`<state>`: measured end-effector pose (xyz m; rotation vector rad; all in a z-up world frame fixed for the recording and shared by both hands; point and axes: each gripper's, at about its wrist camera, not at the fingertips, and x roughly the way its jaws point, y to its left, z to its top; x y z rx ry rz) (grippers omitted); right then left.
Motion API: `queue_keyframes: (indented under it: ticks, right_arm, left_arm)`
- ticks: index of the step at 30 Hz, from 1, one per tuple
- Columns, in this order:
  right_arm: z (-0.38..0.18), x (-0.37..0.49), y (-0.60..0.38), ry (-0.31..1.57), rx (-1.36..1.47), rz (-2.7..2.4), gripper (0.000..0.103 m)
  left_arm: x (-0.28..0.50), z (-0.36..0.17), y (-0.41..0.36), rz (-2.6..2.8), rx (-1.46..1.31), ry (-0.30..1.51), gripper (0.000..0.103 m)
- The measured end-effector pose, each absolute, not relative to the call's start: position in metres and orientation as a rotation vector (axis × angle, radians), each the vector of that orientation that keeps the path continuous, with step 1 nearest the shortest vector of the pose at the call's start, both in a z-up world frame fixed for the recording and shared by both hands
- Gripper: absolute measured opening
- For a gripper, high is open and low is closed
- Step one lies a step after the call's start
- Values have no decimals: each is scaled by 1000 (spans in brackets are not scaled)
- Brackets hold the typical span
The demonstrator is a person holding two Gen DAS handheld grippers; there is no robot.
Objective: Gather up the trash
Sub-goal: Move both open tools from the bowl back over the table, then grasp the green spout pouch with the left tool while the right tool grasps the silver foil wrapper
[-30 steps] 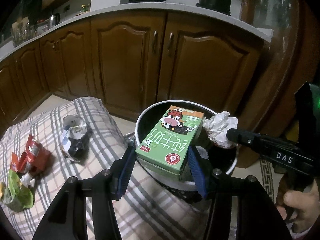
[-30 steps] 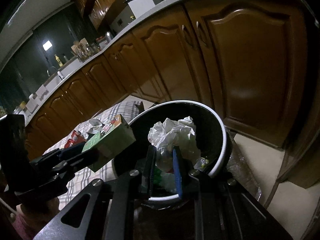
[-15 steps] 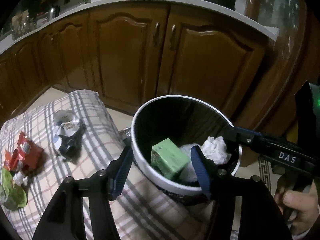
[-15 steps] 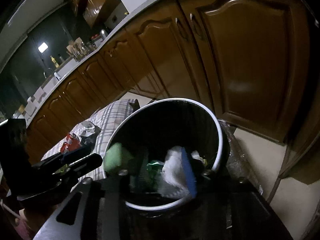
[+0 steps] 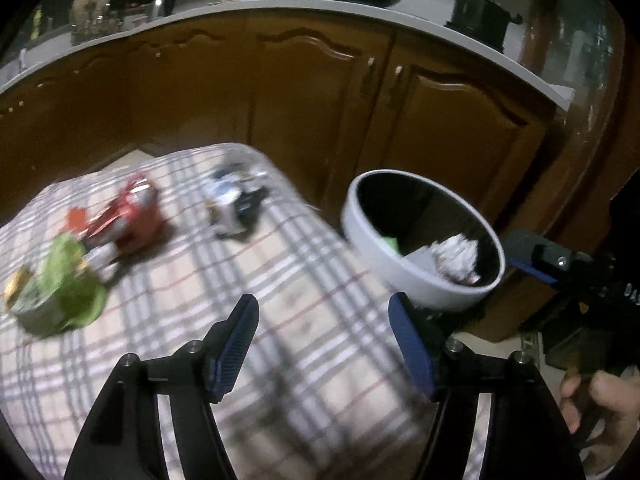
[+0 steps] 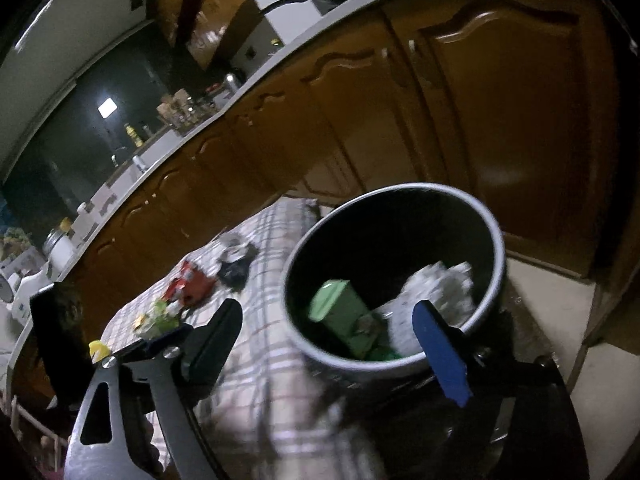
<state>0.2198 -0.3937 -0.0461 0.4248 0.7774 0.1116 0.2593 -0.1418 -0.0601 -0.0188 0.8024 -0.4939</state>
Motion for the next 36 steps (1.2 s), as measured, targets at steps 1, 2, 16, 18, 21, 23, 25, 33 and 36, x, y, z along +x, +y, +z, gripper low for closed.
queue_keyframes:
  ticks: [1,2,16,18,21,23,25,33,36]
  right_arm:
    - [-46,217,-386,779,419,120,90]
    - [-46,216,-381,779,417,127,91]
    - [-54,212,-287,825,339,253,91]
    - [-58,215,-278,837,332,264,91]
    - [-64,219,-267,856,320,276,91]
    - [-67,223,-261,865,314,283,91]
    - [-70,225,-257,870,309,284,91]
    - [-80,252,-241,898,285,273,91]
    - [-80,269,-236,899,255,274,91]
  left_arm:
    - [255,-60,-136,-484,-19,800,67]
    - [250,-60,-127,-472,-24,799,67]
    - [211,-53,-33,-345,-55,793,67]
    - [210,-54,-23,-333,-52,798,67]
    - [214,-59,-11,-315,-50,807,67]
    - [217,-60,-4,-303,-45,811,67]
    - [219,-62,3,-288,-42,814,67]
    - [237,-62,15,-265,12,798,67]
    - [249,-59,16,-269,77,784,67]
